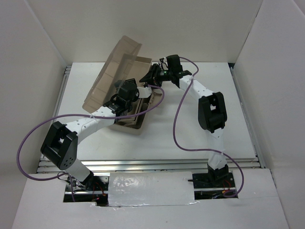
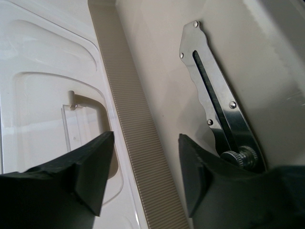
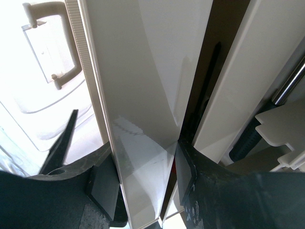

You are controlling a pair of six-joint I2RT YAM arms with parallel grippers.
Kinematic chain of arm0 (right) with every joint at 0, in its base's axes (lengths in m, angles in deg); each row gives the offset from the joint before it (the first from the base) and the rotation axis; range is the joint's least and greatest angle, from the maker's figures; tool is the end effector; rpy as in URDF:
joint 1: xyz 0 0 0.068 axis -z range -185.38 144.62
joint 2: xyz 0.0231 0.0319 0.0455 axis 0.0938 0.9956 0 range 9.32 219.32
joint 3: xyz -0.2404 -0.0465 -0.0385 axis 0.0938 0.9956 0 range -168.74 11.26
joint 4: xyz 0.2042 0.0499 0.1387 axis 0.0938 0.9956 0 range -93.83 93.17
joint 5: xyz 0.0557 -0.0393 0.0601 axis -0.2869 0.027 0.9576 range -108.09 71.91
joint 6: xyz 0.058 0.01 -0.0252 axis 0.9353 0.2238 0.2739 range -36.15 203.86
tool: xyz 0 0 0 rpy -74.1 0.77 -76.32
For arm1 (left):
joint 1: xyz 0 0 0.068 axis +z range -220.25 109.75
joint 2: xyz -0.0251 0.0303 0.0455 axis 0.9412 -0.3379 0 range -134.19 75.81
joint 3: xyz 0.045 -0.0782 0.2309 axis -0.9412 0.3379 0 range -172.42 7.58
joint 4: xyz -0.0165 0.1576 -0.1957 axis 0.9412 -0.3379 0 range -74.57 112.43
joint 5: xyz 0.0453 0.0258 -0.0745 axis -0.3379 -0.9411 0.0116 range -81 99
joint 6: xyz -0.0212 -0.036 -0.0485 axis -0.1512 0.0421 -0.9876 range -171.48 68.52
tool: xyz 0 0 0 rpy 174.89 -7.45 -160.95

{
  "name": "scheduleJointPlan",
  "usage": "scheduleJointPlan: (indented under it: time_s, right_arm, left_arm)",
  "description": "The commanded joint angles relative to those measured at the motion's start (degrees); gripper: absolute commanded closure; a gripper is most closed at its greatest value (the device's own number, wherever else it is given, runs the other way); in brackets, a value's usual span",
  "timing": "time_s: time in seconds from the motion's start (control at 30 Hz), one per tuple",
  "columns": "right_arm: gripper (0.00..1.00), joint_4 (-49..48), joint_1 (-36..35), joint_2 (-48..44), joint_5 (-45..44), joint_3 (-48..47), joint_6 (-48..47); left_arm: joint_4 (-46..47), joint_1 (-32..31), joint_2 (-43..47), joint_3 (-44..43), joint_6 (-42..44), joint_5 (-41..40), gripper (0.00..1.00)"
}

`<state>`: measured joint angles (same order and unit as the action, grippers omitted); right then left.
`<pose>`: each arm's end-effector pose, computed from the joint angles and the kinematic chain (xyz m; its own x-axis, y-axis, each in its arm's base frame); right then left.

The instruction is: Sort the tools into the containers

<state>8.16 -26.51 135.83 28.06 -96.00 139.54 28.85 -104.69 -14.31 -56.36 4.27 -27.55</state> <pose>0.4495 0.2120 0.2280 -0.9540 0.2448 -0.1731 -0.0655 0.3934 0.9170 0.3175 -0.1819 0.2634 -0.1635 0.9173 -0.3632 0.2261 0.3932 0.8912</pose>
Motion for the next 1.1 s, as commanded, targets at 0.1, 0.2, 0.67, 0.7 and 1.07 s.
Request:
scheduleJointPlan:
  time_s: [0.1, 0.2, 0.67, 0.7, 1.07]
  right_arm:
    - [1.00, -1.97, -0.76, 0.31, 1.13, 0.92, -0.84]
    - [1.00, -1.88, -0.67, 0.22, 1.13, 1.00, -0.84]
    - [1.00, -1.53, -0.67, 0.48, 1.22, 0.65, -0.92]
    - [1.00, -1.62, -0.76, 0.48, 1.31, 0.65, -0.92]
    - [1.00, -1.18, -0.85, 0.66, 1.14, 0.83, -1.10]
  left_arm:
    - [-0.50, 1.21, 4.17, -4.34, -5.81, 1.74, 0.24]
    - [-6.22, 2.09, 5.57, -7.86, -11.35, 7.27, 0.23]
    - [-24.51, 4.37, 7.51, -18.14, -24.89, 24.42, 0.26]
    - [-24.96, 4.73, 7.42, -19.37, -25.59, 26.08, 0.26]
    - [-33.13, 8.07, 8.65, -24.74, -36.66, 43.48, 0.26]
